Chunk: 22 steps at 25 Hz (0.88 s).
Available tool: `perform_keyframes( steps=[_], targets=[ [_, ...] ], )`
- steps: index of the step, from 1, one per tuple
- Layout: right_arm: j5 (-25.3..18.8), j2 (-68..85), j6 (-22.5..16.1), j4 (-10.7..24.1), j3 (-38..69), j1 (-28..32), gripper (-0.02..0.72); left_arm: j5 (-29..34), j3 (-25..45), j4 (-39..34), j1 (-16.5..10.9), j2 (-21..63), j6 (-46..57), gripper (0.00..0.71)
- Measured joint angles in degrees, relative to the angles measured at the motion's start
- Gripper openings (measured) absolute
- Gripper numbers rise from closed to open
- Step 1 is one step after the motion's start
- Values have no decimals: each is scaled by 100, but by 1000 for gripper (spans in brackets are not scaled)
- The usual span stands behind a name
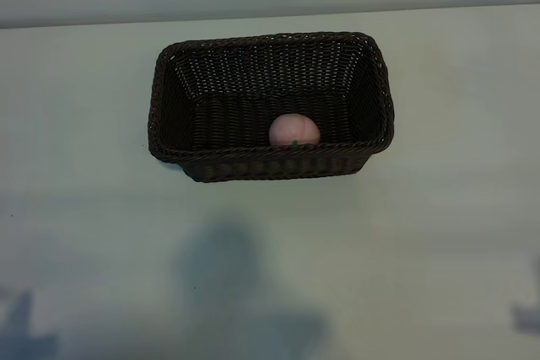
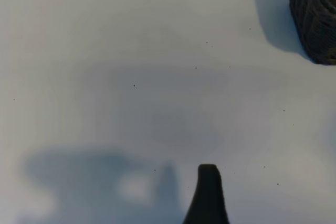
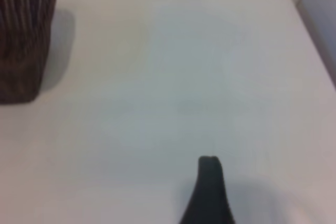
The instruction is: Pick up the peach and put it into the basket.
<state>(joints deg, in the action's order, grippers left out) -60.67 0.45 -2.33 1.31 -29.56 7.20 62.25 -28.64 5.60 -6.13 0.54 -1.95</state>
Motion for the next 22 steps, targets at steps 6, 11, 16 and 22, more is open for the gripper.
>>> perform_keyframes(
  steps=[6, 11, 16, 22],
  targets=[
    [10, 0, 0, 0, 131, 0, 549, 0, 0, 0, 0, 0, 0, 592],
    [-6, 0, 6, 0, 159, -238, 549, 0, 0, 0, 0, 0, 0, 592],
    [-11, 0, 6, 0, 159, -270, 549, 0, 0, 0, 0, 0, 0, 592],
    [-11, 0, 6, 0, 159, -270, 549, 0, 0, 0, 0, 0, 0, 592]
  ],
)
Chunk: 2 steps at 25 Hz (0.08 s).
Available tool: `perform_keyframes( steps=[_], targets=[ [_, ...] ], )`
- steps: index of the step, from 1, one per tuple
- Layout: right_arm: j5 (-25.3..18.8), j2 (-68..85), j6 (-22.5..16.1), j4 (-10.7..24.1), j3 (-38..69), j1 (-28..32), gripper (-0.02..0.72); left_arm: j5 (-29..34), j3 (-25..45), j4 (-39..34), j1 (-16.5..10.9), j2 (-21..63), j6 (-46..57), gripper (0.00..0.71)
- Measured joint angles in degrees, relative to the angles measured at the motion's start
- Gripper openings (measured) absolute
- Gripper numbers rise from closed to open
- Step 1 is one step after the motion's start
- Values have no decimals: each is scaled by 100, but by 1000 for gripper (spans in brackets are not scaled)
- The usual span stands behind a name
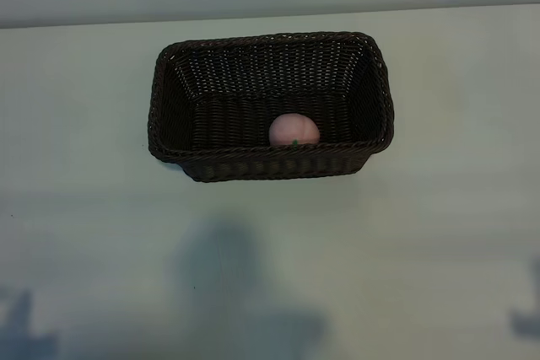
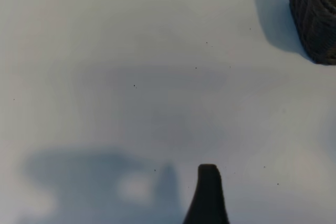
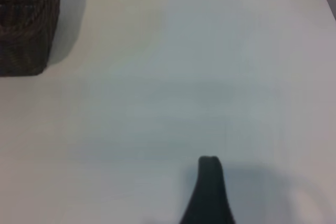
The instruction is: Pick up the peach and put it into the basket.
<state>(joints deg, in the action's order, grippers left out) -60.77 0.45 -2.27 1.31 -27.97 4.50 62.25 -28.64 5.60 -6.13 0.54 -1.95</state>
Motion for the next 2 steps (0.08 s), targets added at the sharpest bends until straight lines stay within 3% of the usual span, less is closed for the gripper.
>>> perform_keyframes(
  steps=[2],
  targets=[
    [0, 0, 0, 0, 0, 0, 549, 0, 0, 0, 0, 0, 0, 592]
  ],
)
